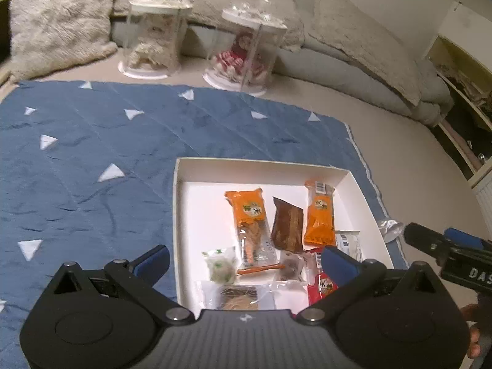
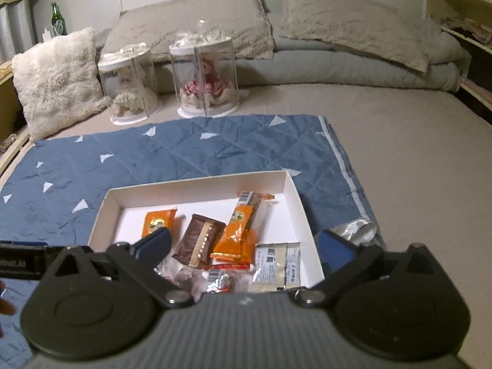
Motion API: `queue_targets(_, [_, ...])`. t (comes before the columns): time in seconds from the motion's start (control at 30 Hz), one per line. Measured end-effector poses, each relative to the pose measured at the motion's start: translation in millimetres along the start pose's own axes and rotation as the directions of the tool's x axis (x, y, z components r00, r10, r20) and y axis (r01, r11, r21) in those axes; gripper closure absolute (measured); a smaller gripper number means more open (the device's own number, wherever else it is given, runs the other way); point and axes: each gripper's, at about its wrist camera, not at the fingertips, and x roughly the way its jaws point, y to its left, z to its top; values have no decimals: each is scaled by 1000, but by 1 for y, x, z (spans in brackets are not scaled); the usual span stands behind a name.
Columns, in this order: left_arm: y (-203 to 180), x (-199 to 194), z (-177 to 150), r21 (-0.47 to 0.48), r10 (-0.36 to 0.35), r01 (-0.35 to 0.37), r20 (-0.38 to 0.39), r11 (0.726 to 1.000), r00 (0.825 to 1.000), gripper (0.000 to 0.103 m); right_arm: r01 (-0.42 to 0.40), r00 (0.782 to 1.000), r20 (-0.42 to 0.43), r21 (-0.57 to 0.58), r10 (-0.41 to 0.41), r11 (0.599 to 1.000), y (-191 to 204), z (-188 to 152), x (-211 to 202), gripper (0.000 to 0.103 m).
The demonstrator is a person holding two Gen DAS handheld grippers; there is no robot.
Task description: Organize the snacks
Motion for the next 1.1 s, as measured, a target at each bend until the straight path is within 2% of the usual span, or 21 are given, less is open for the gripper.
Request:
queue_targets(0.17, [3, -40, -2, 18, 12, -13, 39, 1000, 999, 0, -17, 999, 40, 7, 17, 1000, 4, -5, -34, 1])
queue_targets(0.33, [1, -89, -9, 65, 52, -59, 106, 996, 993, 0, 5, 995, 95, 17, -7, 1000, 7, -13, -75, 1])
queue_targets(0.47, [-1, -127, -23, 118, 59, -80, 171, 990, 983, 0, 17, 990, 141, 11, -18, 1000, 8, -24, -113, 1])
queue_targets(0.63, [-1, -163, -48, 130, 58, -88, 220, 988, 974, 0, 55, 982, 177, 30, -60, 998, 13, -51, -156, 1])
queue_targets(0.8, [-1, -188, -78, 150, 63, -109, 283, 983, 957, 0, 76, 973, 218, 18, -78, 997, 19, -82, -196, 1])
queue_targets(0.9, [2, -197, -98, 114, 83, -124, 314, 986, 946, 0, 73, 970, 230, 9, -73, 997, 22, -101, -214, 1])
queue_targets(1.03, [5, -204, -121, 131, 52, -99, 319, 986, 946, 0, 67, 966, 250, -5, -63, 998, 27, -124, -232, 1])
queue_targets(1.1, [5, -208, -133, 149, 54, -108, 325, 983, 944, 0, 62, 965, 257, -10, -57, 998, 29, -135, -239, 1])
